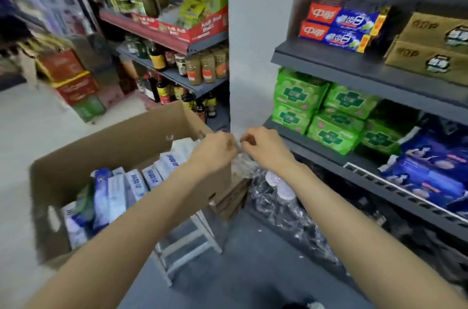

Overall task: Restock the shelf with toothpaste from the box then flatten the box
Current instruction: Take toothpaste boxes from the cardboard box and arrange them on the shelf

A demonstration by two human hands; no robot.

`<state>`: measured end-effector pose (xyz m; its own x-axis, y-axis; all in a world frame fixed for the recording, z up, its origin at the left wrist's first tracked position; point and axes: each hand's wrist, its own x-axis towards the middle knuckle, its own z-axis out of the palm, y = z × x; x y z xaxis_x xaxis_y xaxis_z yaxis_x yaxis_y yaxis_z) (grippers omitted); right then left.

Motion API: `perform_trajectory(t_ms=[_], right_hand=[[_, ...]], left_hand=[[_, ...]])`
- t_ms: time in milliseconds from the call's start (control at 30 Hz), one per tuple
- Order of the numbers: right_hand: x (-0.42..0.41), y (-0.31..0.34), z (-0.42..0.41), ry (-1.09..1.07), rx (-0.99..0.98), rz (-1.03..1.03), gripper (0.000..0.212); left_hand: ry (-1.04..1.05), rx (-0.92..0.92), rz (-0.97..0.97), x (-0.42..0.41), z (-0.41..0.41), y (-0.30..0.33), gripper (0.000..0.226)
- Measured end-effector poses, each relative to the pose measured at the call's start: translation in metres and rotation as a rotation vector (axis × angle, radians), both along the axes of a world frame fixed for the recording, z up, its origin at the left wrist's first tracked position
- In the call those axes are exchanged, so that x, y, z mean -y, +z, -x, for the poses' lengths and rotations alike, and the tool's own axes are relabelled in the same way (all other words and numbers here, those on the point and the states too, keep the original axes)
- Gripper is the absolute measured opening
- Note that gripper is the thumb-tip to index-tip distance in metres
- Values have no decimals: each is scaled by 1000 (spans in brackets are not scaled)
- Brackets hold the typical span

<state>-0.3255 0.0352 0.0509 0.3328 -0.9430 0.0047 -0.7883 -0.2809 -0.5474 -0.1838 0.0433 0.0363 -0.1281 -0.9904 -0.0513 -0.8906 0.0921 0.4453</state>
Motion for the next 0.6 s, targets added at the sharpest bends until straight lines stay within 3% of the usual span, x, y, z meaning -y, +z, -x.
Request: perform_trajectory(t_ms=[333, 600], right_hand=[[15, -80, -165, 123, -34, -247, 23], [24, -137, -263, 284, -101, -445, 54]], left_hand=[[436, 23, -242, -7, -165, -77, 17], [507, 227, -488, -20, -280, -130, 57]])
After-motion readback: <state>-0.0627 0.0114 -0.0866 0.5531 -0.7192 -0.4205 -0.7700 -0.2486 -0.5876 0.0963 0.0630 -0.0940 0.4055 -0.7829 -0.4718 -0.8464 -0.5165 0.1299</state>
